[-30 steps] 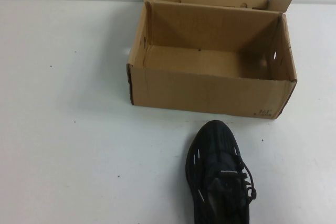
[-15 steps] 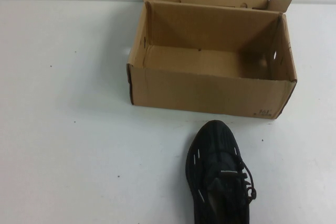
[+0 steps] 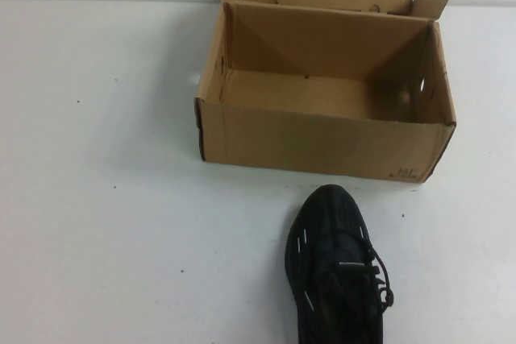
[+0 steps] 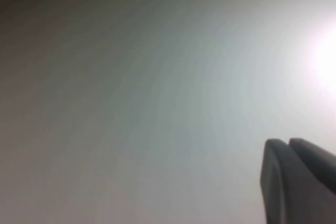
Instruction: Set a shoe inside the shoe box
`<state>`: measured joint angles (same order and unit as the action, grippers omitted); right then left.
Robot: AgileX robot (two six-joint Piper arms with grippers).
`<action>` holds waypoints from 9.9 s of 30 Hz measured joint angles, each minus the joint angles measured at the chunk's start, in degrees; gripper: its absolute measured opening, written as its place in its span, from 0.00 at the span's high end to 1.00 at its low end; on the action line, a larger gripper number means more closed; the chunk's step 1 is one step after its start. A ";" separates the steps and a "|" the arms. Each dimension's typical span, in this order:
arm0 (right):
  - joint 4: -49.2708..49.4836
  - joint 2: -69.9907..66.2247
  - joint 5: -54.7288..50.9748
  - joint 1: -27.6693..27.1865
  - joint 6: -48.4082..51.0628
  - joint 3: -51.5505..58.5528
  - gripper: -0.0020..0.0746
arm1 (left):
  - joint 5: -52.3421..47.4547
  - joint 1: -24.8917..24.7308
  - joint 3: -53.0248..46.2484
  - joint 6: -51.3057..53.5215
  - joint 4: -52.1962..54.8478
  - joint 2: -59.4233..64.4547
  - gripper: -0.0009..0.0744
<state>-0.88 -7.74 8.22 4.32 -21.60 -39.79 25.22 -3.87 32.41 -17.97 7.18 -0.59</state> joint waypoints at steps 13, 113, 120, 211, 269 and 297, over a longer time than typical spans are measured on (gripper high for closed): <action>0.88 -29.36 -46.83 0.00 13.40 -12.74 1.00 | -55.11 0.00 10.11 0.00 -0.47 16.53 0.99; 12.85 -101.11 -79.79 38.83 19.06 -70.99 0.97 | -79.49 -13.96 15.82 77.63 -46.15 49.87 0.12; 13.92 -102.22 -79.83 38.83 18.92 -71.23 0.97 | -72.52 -20.29 15.82 74.97 -44.02 56.43 0.13; 34.08 -75.42 -80.03 31.39 69.37 -46.33 0.95 | -92.91 -10.93 26.93 80.71 -67.60 55.56 0.49; 15.36 -119.08 -76.98 14.11 63.83 -111.65 0.96 | -79.57 -10.93 27.28 33.17 -32.89 63.76 0.99; 10.58 -132.92 -80.24 14.11 59.81 -111.55 0.96 | -83.70 -10.93 27.28 33.31 -34.34 63.76 0.99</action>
<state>9.70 -140.67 -72.02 18.43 38.21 -151.34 -58.48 -14.80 59.69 15.34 -27.16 63.18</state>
